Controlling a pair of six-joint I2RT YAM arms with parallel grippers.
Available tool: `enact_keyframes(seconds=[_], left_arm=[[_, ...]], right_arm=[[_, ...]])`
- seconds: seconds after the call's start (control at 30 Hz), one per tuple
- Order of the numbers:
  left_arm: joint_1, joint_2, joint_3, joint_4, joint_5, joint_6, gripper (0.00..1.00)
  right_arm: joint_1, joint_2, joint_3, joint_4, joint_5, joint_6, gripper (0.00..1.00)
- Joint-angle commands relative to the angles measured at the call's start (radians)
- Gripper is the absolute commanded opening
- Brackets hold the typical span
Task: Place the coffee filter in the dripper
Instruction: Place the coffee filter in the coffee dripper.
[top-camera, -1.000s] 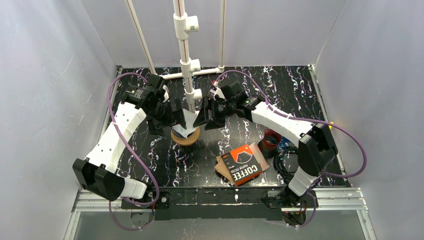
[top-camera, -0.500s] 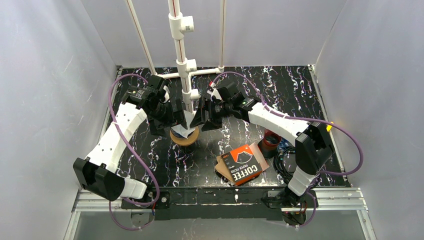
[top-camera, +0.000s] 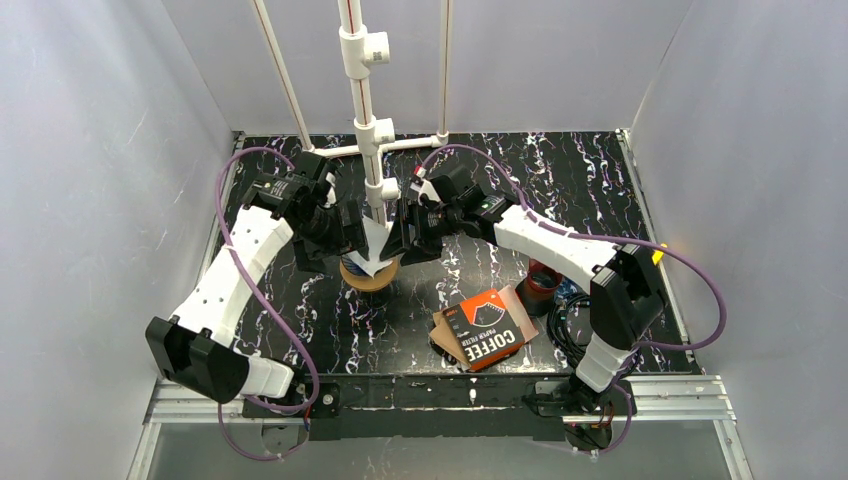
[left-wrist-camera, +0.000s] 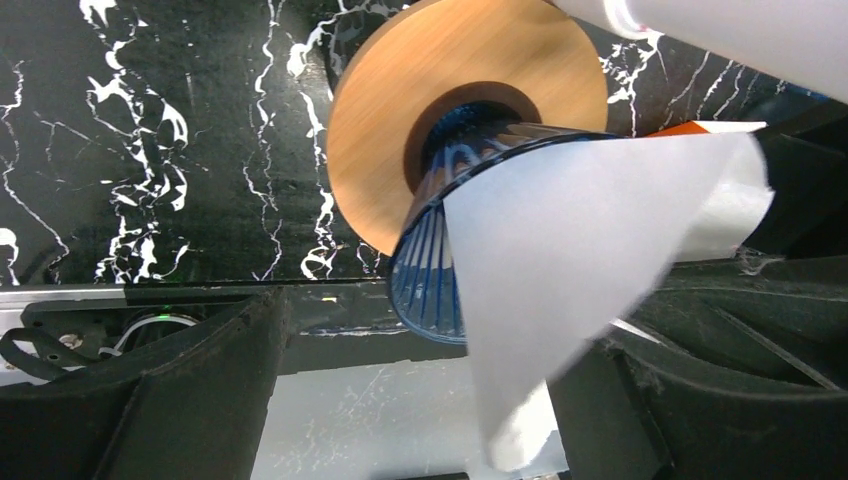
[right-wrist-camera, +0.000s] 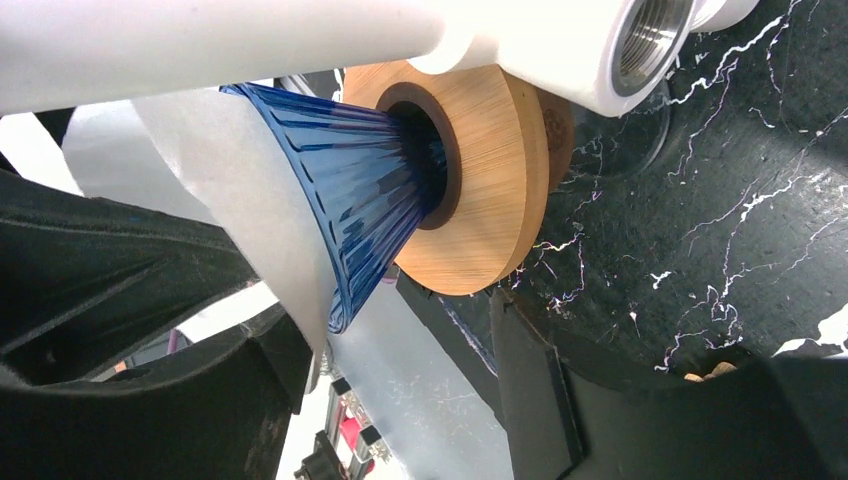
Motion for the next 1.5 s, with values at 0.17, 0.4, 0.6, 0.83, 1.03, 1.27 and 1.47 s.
enact_keyframes(seconds=[0.17, 0.4, 0.6, 0.83, 1.03, 1.27, 1.47], left_arm=[[0.040, -0.073, -0.034, -0.052, -0.084, 0.018, 0.85], [0.070, -0.073, -0.044, -0.048, -0.075, 0.029, 0.82], [0.089, -0.073, -0.060, -0.046, -0.071, 0.045, 0.79], [0.107, -0.084, -0.081, -0.050, -0.084, 0.062, 0.79], [0.115, -0.095, -0.092, -0.053, -0.089, 0.076, 0.79], [0.121, -0.100, -0.098, -0.053, -0.089, 0.075, 0.79], [0.126, -0.100, -0.093, -0.054, -0.089, 0.078, 0.79]], right_arm=[[0.004, 0.024, 0.070, -0.079, 0.014, -0.053, 0.67], [0.007, 0.027, 0.082, -0.104, 0.018, -0.067, 0.66], [0.005, 0.029, 0.088, -0.112, 0.021, -0.071, 0.66], [0.005, 0.036, 0.097, -0.118, 0.017, -0.076, 0.66], [0.005, 0.039, 0.095, -0.119, 0.015, -0.077, 0.66], [0.005, 0.041, 0.097, -0.134, 0.023, -0.083, 0.66], [0.004, 0.038, 0.100, -0.135, 0.020, -0.096, 0.67]])
